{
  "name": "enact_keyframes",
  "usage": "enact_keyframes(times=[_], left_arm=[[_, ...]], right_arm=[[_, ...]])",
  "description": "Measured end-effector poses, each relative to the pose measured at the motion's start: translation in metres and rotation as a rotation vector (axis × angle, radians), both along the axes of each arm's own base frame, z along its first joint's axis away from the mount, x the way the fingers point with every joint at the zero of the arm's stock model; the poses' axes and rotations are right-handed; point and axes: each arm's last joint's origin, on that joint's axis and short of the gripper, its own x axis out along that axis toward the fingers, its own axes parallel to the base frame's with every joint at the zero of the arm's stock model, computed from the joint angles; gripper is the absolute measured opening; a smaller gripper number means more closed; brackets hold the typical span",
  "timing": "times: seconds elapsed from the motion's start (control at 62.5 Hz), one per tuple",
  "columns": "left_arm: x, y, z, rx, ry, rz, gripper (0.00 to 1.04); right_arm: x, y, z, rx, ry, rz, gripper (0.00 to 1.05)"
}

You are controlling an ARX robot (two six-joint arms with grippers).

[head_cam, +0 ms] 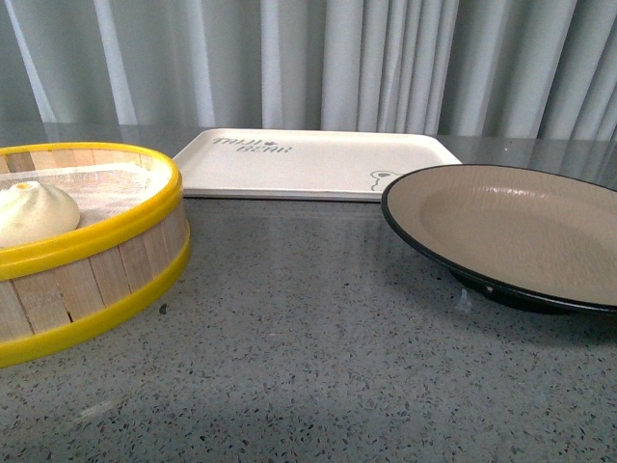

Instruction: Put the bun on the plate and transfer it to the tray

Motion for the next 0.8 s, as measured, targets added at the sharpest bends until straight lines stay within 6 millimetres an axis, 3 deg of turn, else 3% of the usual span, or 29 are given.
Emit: enact_keyframes(times=[0.8], left_arm=[[0.0, 0.0, 0.0, 0.0, 0.0, 0.0, 0.98]], right_arm=[[0.0, 0.0, 0.0, 0.0, 0.0, 0.0, 0.96]])
